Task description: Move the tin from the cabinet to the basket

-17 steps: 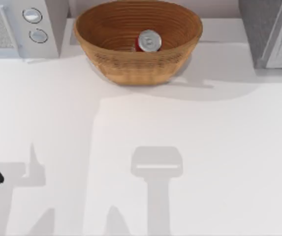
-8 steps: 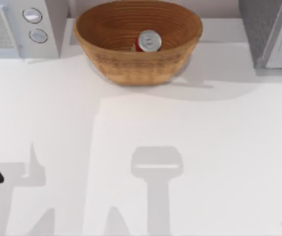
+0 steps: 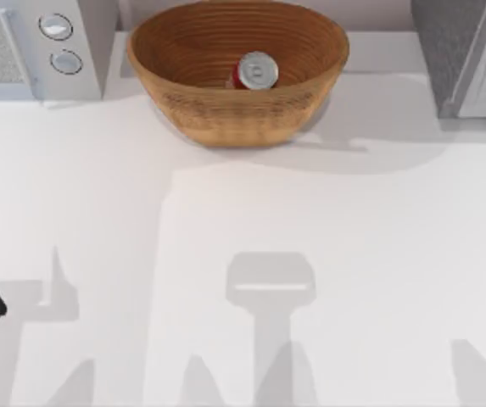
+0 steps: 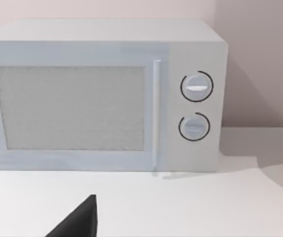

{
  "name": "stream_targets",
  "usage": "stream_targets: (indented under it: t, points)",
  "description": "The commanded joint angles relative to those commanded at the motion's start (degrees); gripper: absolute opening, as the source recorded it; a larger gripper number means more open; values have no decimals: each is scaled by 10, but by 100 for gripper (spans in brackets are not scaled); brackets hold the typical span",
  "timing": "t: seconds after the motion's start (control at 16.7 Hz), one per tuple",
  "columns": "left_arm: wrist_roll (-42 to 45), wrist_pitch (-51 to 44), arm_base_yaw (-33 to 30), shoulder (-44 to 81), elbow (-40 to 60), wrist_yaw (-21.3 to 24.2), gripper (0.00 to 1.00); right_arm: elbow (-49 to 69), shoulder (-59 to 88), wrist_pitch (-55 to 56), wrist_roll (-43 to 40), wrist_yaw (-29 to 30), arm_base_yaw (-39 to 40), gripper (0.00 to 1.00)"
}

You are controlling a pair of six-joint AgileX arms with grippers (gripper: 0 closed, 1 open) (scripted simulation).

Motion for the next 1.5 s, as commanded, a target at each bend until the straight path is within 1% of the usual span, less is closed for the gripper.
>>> stream_targets:
  t: [0.12, 0.24, 0.6, 0.78, 0.9, 1.08, 1.26, 1.5]
  points:
    - [0, 0, 0, 0, 0, 0, 100, 48, -13, -53, 0, 3, 3, 100]
    - [0, 0, 0, 0, 0, 0, 100, 75, -21, -82, 0, 5, 5, 100]
    - [0, 0, 0, 0, 0, 0, 100, 81, -22, -86, 0, 5, 4, 100]
    - [0, 0, 0, 0, 0, 0, 100, 80, -25, -85, 2, 38, 39, 100]
    - [0, 0, 0, 0, 0, 0, 100, 79, -28, -86, 5, 86, 89, 100]
    - [0, 0, 0, 0, 0, 0, 100, 75, -34, -89, 9, 189, 191, 100]
    - [0, 0, 0, 0, 0, 0, 100, 72, -38, -94, 11, 316, 317, 100]
    - [0, 0, 0, 0, 0, 0, 100, 68, -44, -102, 11, 500, 499, 100]
